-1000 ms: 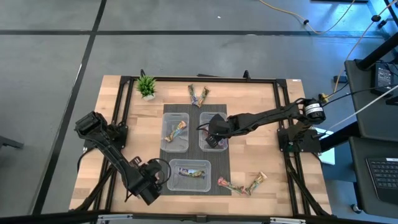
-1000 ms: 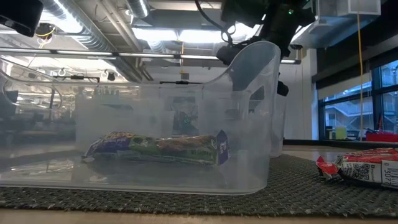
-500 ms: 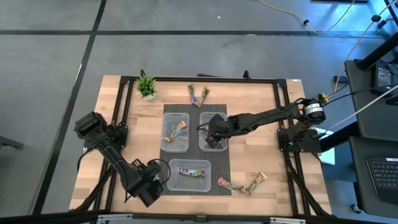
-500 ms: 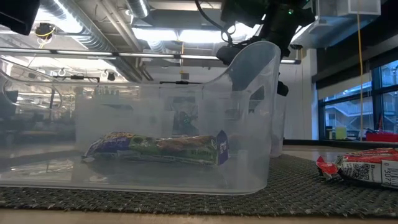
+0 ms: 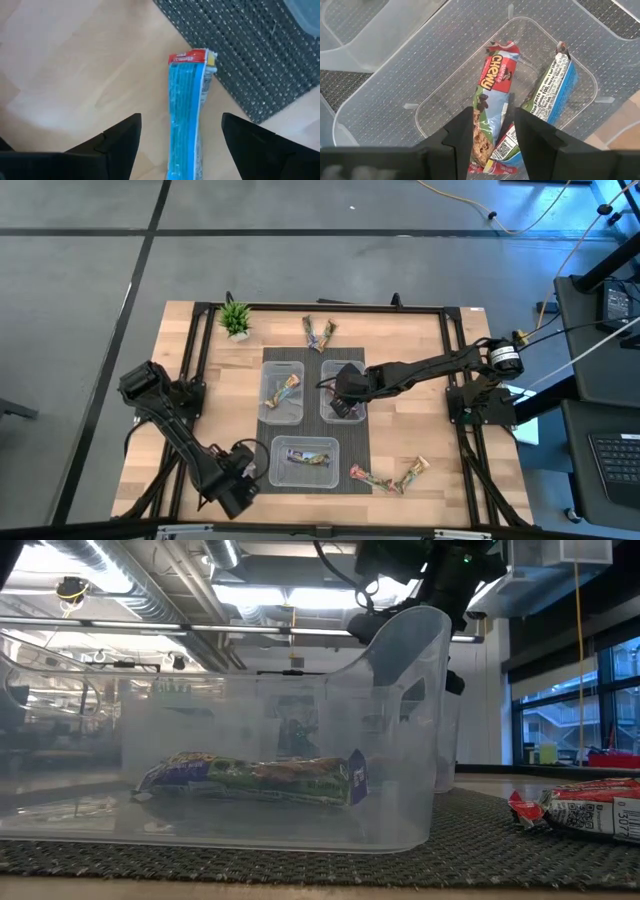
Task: Pick and place Granola Bars by type
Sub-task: Put the left red granola bar into the top right transparent bin
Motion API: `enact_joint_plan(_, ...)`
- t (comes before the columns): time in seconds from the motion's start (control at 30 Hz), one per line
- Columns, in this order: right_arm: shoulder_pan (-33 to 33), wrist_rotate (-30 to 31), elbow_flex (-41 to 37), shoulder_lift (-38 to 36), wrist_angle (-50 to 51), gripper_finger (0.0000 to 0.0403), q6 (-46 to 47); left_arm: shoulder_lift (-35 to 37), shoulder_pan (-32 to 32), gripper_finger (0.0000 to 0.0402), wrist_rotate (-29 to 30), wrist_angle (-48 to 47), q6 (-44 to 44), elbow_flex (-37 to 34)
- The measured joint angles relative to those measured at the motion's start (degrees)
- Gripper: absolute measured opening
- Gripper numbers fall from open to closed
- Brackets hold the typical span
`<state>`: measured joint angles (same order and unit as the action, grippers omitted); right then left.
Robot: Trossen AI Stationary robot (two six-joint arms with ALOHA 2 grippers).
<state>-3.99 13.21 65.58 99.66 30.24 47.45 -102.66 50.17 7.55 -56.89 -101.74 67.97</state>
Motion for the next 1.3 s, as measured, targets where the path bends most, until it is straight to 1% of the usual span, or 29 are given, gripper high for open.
enact_joint_plan(0.1,0.00,-0.31,0.00,0.00,0.00,0.0146,0.29,-1.20,-0.02,0.0269,-0.78,0.27,-0.13,-0.02)
enact_joint_plan(0.3,0.00,-1.38,0.00,0.00,-0.01,0.0146,0.27,-5.21,-0.02,0.0269,-5.80,0.27,-0.15,-0.09)
enact_joint_plan(0.4,0.00,-1.38,0.00,0.00,-0.02,0.0146,0.27,-5.74,-0.02,0.0259,-5.95,0.58,-0.65,-0.06)
enact_joint_plan(0.5,0.00,-1.38,0.00,0.00,-0.04,0.0146,0.27,-5.79,-0.02,0.0235,-5.82,1.77,0.24,-0.06)
enact_joint_plan(0.67,0.00,-1.67,0.00,0.00,-0.04,0.0146,0.27,-5.83,-0.02,0.0178,-5.62,2.97,1.43,-0.09)
enact_joint_plan(0.77,0.00,-3.26,0.00,0.00,-0.02,0.0146,0.23,-5.84,-0.02,0.0144,-4.83,3.02,1.86,-0.09)
enact_joint_plan(0.93,0.00,-3.73,0.00,0.00,-0.02,0.0146,0.09,-5.85,-0.02,0.0099,-4.05,2.85,3.36,-0.09)
enact_joint_plan(1.07,0.00,-1.02,0.00,0.00,-0.02,0.0146,-0.71,-5.86,-0.02,0.0076,-4.06,2.59,4.86,-0.09)
enact_joint_plan(1.23,-0.01,-0.88,0.00,0.00,-0.32,0.0146,-1.93,-5.19,0.04,0.0064,-4.09,1.19,5.03,-0.13)
enact_joint_plan(1.3,-0.18,-1.73,0.00,0.00,-1.63,0.0146,-6.04,-3.59,0.09,0.0064,-4.03,-1.18,5.03,-0.13)
